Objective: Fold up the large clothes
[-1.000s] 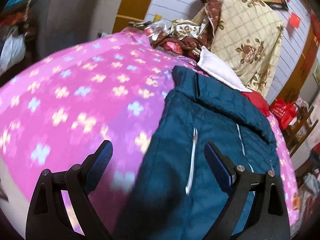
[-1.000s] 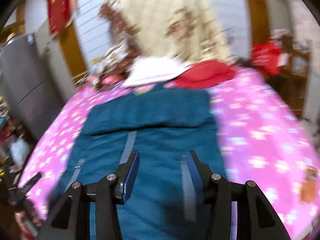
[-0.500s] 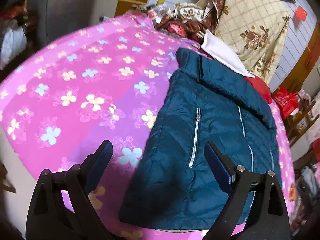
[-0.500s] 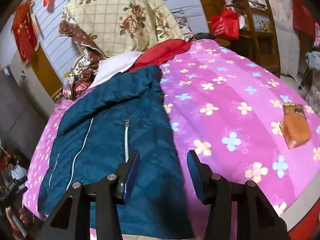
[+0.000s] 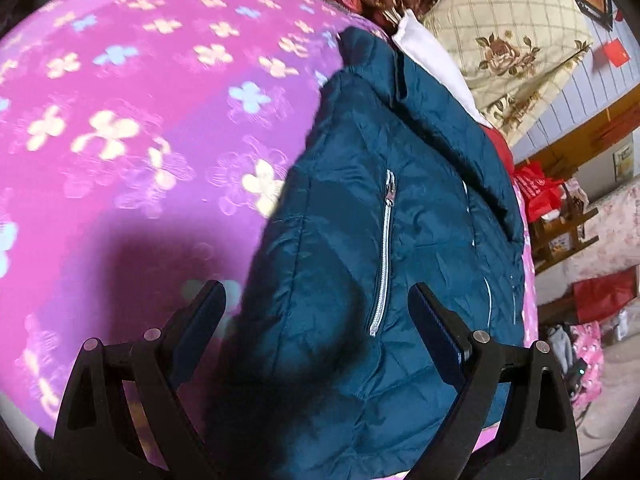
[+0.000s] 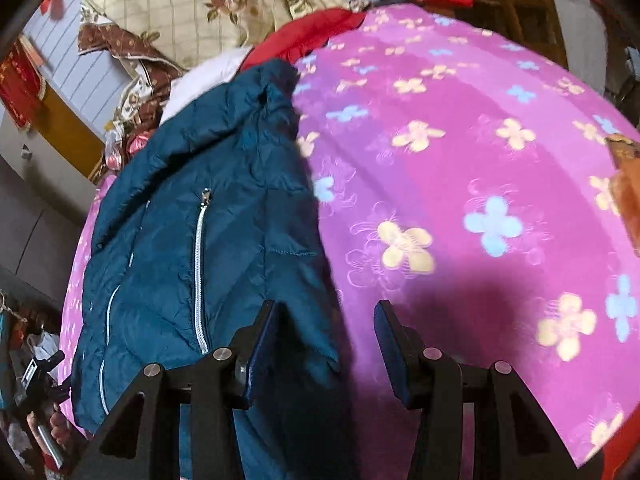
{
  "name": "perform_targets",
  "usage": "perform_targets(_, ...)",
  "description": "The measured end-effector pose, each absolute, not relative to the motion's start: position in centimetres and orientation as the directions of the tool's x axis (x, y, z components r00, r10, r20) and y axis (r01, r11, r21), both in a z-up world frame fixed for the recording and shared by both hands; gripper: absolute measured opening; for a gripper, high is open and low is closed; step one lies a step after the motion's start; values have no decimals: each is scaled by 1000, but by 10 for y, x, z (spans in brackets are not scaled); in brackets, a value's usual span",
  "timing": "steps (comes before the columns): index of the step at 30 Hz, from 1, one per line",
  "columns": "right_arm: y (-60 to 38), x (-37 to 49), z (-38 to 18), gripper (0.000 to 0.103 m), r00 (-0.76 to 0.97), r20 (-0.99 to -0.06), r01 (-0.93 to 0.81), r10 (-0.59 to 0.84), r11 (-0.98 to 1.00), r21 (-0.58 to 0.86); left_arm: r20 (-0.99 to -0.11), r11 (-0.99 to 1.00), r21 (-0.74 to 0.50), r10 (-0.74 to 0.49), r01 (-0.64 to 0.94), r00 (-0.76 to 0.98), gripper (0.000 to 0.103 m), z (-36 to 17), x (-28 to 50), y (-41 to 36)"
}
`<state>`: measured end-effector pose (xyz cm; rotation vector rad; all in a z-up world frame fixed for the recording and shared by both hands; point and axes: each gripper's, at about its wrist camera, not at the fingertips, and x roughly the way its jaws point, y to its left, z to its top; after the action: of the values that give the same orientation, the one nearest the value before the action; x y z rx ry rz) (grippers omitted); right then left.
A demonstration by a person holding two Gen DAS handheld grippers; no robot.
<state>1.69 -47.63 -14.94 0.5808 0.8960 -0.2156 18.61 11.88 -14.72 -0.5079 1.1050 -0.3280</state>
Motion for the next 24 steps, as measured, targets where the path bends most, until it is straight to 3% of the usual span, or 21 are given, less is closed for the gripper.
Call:
perform_targets(7,-479,38,-155,47,618,-779,398,110,810,430,-681,739,-672,-637,37,360,91,-157,192,117)
perform_targets(14,-476,39,-159,48,637,-732,335,242,768,546,-514,548,-836,-804,36,299,91,-167,175,130)
perform_targets(17,-471,32,-159,48,627,-725,305,284,768,564,-463,495,-868,-836,40,295,91,-167,163,134)
perform_targets(24,-463,3,-163,48,596,-706,242,382,753,612,-435,474,-879,-843,52,317,91,-164,149,141)
